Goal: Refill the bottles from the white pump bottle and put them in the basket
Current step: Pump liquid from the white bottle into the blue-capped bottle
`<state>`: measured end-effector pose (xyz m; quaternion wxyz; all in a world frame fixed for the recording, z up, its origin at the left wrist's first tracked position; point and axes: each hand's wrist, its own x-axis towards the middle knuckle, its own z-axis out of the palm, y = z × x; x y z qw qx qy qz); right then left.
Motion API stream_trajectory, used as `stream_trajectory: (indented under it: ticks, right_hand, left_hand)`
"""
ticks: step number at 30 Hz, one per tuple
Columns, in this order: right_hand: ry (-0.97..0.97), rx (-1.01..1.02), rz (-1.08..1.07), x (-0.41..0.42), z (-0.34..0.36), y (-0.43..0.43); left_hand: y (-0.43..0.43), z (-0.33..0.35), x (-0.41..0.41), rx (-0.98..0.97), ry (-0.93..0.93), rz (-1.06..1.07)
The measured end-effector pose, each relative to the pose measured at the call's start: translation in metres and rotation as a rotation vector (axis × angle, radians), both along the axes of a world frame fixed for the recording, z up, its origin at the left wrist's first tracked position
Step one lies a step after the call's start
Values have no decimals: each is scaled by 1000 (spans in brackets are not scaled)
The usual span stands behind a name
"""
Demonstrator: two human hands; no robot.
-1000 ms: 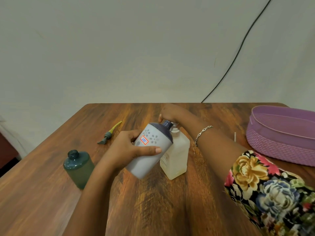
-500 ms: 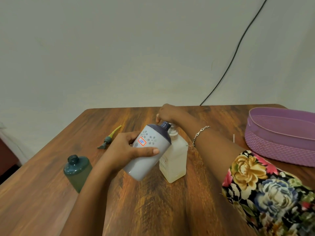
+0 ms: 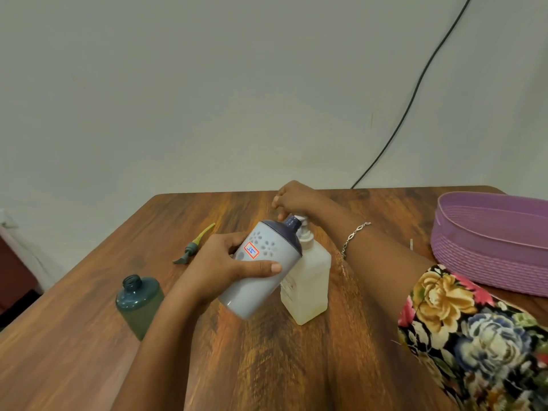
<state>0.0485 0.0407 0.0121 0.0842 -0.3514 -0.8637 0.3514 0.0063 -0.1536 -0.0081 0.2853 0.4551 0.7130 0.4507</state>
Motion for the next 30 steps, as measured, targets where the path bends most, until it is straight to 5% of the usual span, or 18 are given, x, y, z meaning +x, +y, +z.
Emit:
stream_trajectory:
  ticks: [10, 18, 25, 30]
  right_hand:
    - [-174, 93, 41, -5, -20, 5]
    - [-24, 5, 24, 0, 6, 0]
    - [-296, 181, 80, 5, 1, -8]
    - [-282, 121, 24, 1, -9, -6]
  left_hand:
    - [2, -9, -3, 0, -34, 33]
    - [3, 3, 1, 16, 6, 19]
    - [4, -9, 3, 27, -4, 52]
    - [4, -15, -2, 4, 12, 70]
